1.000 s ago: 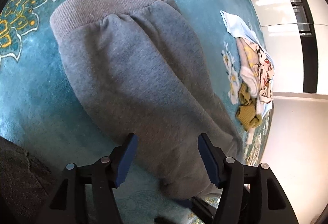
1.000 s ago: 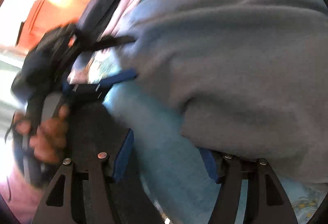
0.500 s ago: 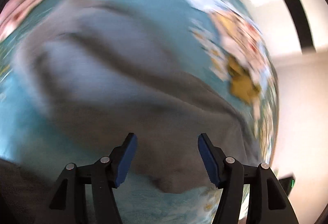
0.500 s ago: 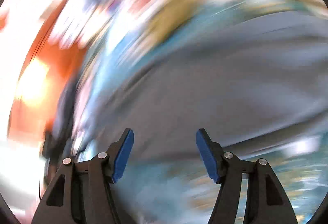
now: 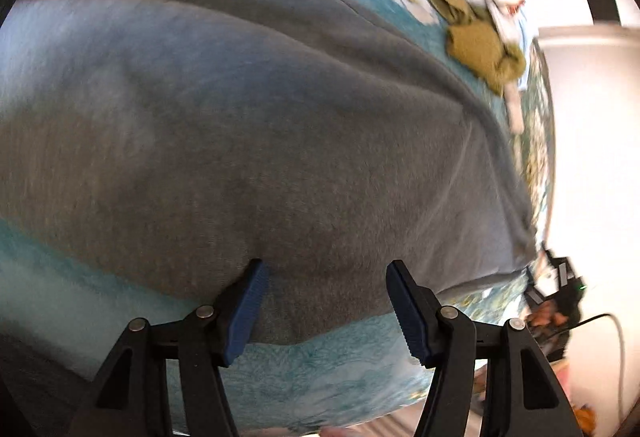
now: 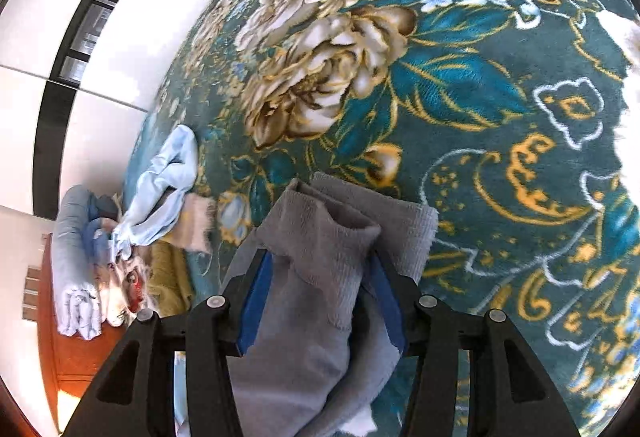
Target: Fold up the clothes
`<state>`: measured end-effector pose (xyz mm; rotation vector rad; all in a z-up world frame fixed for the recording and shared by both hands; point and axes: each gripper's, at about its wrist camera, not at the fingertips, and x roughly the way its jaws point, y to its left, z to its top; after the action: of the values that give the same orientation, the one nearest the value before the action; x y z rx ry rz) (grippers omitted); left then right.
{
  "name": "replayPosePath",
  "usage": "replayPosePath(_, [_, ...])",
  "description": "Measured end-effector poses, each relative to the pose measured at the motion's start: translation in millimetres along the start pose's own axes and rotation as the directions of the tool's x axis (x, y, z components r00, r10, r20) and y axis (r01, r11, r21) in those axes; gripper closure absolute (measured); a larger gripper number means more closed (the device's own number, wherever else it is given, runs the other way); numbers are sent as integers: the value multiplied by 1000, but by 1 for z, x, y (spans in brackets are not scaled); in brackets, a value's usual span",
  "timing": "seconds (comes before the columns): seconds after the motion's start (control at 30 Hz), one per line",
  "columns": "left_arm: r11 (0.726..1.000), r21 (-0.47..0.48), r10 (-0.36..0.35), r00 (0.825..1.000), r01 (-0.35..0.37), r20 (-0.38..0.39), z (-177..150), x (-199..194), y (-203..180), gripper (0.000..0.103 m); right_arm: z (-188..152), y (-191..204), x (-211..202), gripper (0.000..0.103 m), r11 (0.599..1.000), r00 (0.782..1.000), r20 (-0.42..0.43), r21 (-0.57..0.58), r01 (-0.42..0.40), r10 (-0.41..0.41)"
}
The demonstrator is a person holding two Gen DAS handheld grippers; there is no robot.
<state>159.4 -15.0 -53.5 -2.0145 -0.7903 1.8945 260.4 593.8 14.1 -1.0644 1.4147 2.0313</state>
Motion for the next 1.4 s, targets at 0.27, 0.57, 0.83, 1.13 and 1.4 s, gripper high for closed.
replayPosePath(0.27, [1000, 16, 8, 1000, -8, 5, -1, 0, -6, 37, 3, 6, -29, 98, 986, 986, 20, -23, -166, 167])
replayPosePath(0.57, [999, -32, -35, 999, 35, -1, 1, -1, -1, 37, -2, -33, -13, 95, 999, 999, 25, -27, 36, -35])
replayPosePath(0.83, [998, -43, -45, 999, 45, -2, 2, 1, 0, 36, -9, -39, -21, 58, 996, 998, 19, -68, 55, -54])
replayPosePath(1.13, [998, -41, -50, 998, 52, 40, -8, -16, 9, 35, -12, -45, 1, 86, 993, 998, 2, 95, -70, 71])
replayPosePath(1.4, [1000, -14, 4, 985, -2, 171, -13, -45, 10, 35, -59, 94, -52, 88, 919, 991, 26, -377, -113, 133])
